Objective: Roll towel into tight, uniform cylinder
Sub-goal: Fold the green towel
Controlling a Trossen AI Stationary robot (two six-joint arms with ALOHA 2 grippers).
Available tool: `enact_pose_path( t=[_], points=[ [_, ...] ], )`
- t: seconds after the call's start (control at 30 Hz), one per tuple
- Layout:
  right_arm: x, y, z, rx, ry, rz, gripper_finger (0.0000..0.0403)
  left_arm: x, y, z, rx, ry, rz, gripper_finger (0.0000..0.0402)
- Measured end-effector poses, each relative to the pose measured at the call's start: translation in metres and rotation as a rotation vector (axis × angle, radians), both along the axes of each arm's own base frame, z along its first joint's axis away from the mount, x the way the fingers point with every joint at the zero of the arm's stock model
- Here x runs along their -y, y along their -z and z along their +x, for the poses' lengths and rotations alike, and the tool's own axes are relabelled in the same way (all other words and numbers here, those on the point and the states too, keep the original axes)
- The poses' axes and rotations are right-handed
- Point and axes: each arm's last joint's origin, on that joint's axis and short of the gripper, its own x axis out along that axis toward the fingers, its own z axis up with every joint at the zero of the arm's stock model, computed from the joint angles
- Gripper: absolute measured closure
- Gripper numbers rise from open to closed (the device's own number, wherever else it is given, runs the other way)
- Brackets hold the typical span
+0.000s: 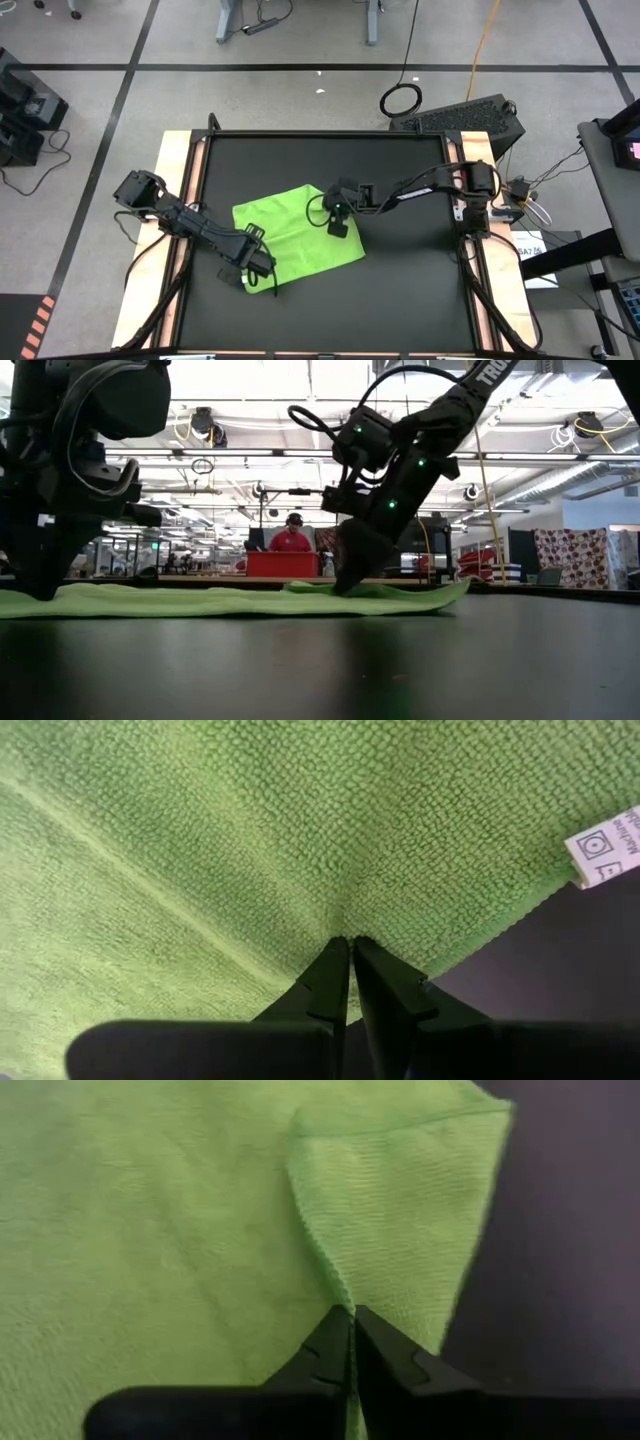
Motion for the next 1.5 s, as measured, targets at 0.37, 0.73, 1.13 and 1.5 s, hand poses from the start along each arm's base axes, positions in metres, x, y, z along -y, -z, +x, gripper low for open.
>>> enact_pose_path(
  t=[0.37,0.73,1.13,1.5],
  points=[
    [0.014,-0.035,-0.014,0.045,0.112,0.067,0.0398,0.003,0.0,-0.004,-0.025,0.007,0.015,0.0368],
    [0.039,-0.035,-0.029,-0.008,0.343,0.095,0.0353,0.003,-0.001,-0.006,-0.036,-0.006,0.023,0.0368],
    [0.032,-0.035,-0.027,-0.024,0.254,0.069,0.0206,0.002,-0.001,-0.006,-0.038,-0.006,0.024,0.0368],
    [-0.037,-0.031,-0.022,-0.067,-0.247,0.177,0.0234,0.004,-0.02,0.001,0.049,-0.019,0.055,0.0316]
  ],
)
